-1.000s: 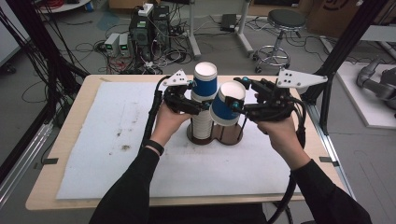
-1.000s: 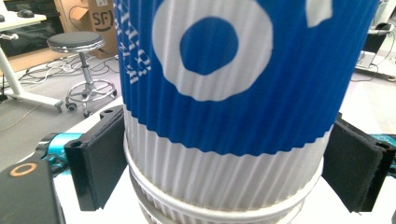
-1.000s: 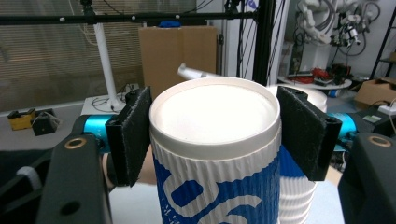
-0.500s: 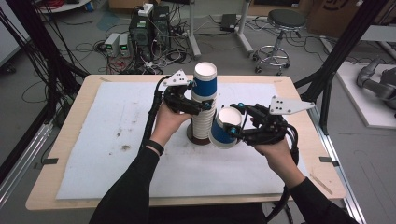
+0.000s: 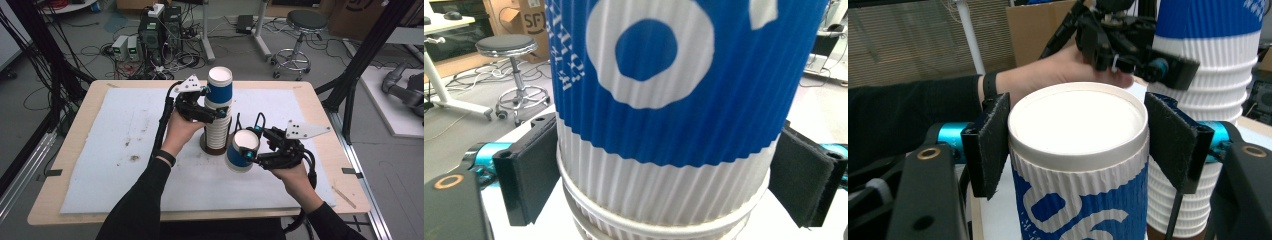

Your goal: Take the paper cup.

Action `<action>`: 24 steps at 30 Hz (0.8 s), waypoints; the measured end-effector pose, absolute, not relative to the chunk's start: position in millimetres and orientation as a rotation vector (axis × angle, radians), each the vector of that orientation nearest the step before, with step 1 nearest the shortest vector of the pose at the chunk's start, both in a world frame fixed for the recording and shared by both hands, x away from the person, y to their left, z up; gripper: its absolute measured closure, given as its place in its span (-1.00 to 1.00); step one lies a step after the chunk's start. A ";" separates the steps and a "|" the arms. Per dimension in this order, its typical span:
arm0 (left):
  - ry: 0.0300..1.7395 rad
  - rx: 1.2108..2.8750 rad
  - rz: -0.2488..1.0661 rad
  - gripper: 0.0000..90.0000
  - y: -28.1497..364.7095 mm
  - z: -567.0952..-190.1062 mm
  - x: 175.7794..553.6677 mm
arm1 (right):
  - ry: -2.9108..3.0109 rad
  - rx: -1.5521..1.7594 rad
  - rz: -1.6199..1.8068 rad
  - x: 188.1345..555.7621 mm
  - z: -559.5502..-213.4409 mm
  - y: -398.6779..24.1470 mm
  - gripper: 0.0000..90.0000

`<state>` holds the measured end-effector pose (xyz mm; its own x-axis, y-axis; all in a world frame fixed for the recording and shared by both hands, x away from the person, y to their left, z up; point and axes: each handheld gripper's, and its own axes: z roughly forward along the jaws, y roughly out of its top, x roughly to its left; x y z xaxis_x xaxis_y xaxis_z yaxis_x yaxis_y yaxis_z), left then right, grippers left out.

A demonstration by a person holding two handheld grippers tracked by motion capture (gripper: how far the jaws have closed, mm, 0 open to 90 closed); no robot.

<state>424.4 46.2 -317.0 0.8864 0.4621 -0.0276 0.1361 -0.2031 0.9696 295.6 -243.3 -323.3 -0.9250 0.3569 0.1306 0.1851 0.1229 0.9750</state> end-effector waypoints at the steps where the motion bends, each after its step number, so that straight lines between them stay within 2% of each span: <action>1: 0.453 1.771 0.316 -0.75 46.3 -316.9 424.5 | 2.257 0.556 1.910 295.3 -327.2 -242.8 -0.31; 24: 0.444 1.777 0.324 -0.84 61.2 -315.2 420.0 | 2.256 0.574 1.900 298.8 -330.1 -244.6 -0.31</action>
